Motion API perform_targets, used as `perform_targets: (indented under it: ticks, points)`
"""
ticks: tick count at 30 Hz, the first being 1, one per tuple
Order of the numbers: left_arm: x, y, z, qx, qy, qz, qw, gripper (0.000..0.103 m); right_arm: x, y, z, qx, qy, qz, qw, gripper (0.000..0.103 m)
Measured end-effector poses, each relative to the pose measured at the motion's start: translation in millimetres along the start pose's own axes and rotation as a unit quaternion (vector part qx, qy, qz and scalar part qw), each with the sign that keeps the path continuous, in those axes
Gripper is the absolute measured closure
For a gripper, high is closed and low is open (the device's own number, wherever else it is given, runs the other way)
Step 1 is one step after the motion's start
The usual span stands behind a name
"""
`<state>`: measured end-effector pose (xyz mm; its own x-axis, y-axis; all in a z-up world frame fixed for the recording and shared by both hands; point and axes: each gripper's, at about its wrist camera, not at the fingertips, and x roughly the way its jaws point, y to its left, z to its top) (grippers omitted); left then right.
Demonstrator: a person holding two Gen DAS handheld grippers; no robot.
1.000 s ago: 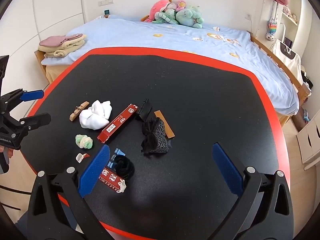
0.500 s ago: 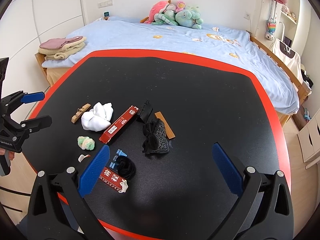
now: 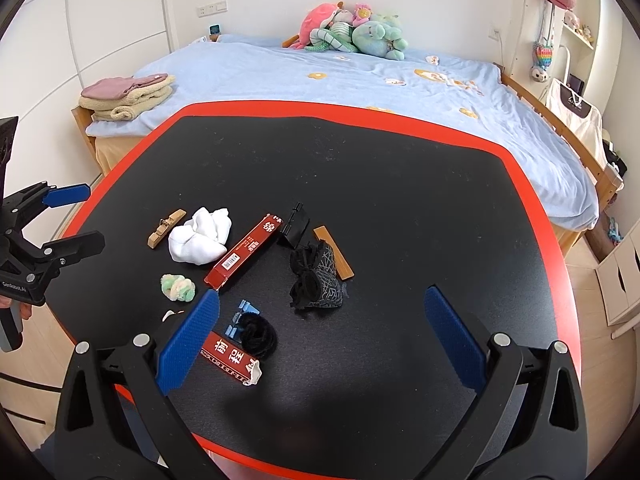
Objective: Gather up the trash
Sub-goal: 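Move both tools toward the scattered items on the table, then grasp the wooden clothespin with left tool while right tool grasps the black cloth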
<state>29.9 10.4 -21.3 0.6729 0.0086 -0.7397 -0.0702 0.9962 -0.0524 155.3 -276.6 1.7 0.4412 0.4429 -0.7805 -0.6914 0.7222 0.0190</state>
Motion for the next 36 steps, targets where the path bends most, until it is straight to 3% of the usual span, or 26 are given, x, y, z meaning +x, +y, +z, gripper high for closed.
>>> perform_targets:
  ticks: [8, 21, 23, 25, 29, 32, 34, 36]
  points:
    - [19, 4, 3, -0.001, 0.024, 0.001, 0.9997, 0.006, 11, -2, 5, 0.002, 0.015, 0.006, 1.0, 0.003]
    - [70, 18, 3, -0.016, 0.082, 0.018, 0.9964, 0.006, 64, -7, 11, -0.011, 0.067, 0.026, 0.997, 0.003]
    - [73, 18, 3, -0.017, 0.083, 0.017, 0.9962, 0.012, 70, -6, 11, -0.011, 0.07, 0.031, 0.997, 0.008]
    - [76, 17, 2, -0.015, 0.088, 0.017, 0.9958, 0.024, 76, -5, 10, -0.014, 0.079, 0.034, 0.996, 0.023]
    - [81, 14, -1, -0.009, 0.091, 0.017, 0.9957, 0.037, 84, -4, 9, -0.011, 0.083, 0.04, 0.996, 0.034]
    - [79, 12, -1, -0.003, 0.087, 0.022, 0.9959, 0.058, 88, -3, 8, -0.012, 0.09, 0.04, 0.995, 0.047]
    - [77, 14, -1, -0.001, 0.088, 0.023, 0.9959, 0.077, 90, -3, 7, -0.012, 0.093, 0.04, 0.995, 0.061]
    - [76, 17, -2, -0.001, 0.09, 0.02, 0.9958, 0.089, 89, -3, 6, -0.01, 0.091, 0.045, 0.995, 0.065]
